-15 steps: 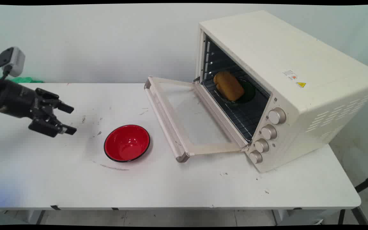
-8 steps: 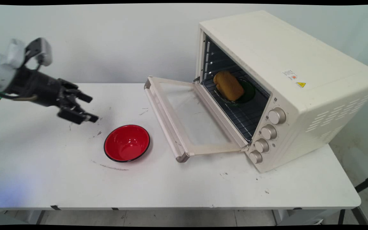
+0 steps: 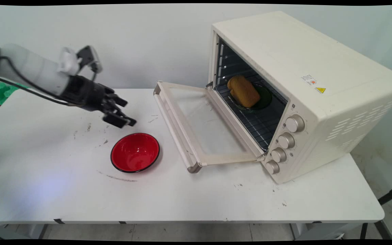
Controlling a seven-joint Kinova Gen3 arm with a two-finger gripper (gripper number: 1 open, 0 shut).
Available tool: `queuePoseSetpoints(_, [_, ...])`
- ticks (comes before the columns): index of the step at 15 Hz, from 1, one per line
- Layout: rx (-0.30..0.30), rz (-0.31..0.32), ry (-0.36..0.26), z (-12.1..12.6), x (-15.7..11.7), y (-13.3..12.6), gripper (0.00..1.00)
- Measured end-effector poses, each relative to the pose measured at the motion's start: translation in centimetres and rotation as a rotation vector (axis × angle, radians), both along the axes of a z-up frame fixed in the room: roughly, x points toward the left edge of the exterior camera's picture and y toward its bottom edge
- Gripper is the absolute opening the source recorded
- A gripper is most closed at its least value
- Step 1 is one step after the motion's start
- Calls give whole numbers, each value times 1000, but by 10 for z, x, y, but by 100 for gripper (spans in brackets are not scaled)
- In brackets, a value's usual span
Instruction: Close the oven
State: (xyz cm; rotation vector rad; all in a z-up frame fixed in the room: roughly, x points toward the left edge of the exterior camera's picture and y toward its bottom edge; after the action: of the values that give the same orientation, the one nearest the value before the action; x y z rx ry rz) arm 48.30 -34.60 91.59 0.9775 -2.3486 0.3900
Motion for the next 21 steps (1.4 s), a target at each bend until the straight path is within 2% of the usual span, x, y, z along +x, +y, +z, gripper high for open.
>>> queuePoseSetpoints(2, [4,-9,-2,-14,-11,-12,100])
queuePoseSetpoints(3, [6,-13,-5,-21,-16,-18,0])
queuePoseSetpoints(8, [14,-33,-11,-49,-33,-39,0])
queuePoseSetpoints(13, [3,-57,14,-71,-46,-54,0])
queuePoseSetpoints(16, [-34,-73,67,-74,-51,-62,0])
queuePoseSetpoints(21, [-141,-84,179,-58,-53,-72,0])
